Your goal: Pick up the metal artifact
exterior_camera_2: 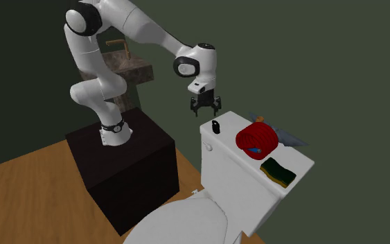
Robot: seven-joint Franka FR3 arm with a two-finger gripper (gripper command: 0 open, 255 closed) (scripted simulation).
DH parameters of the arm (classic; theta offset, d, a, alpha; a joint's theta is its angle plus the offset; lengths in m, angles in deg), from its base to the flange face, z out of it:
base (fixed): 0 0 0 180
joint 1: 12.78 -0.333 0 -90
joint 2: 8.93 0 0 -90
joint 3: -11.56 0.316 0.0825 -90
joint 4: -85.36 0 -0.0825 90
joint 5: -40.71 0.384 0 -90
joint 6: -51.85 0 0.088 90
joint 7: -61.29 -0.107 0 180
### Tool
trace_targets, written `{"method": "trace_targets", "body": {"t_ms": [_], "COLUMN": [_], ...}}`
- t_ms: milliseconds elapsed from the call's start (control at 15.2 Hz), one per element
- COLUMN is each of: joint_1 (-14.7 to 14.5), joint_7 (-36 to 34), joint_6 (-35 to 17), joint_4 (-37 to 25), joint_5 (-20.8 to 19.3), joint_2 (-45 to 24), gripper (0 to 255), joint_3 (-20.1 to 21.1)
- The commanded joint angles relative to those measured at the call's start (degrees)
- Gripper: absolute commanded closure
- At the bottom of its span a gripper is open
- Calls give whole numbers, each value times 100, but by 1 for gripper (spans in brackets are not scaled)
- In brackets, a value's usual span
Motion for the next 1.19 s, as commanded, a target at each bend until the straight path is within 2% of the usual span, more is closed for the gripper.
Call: {"method": "trace_targets", "body": {"t_ms": [0, 198, 264, 726, 858, 924, 1122], "joint_1": [-124, -693, -792, -1009, -1010, -996, -997], "joint_7": [-948, -1981, -2064, -2343, -2342, -2332, -2332], "joint_6": [-67, 40, 54, -370, -371, -381, -382], "joint_4": [-365, -1042, -1123, -991, -990, -972, -975], "joint_5": [-814, -1725, -1787, -2206, -2206, -2199, -2203], "joint_2": [-737, -1694, -1781, -2184, -2184, -2172, -2178], "gripper": [0, 0, 0, 0, 0, 255, 255], "joint_3": [59, -309, -389, -656, -657, -654, -658]}}
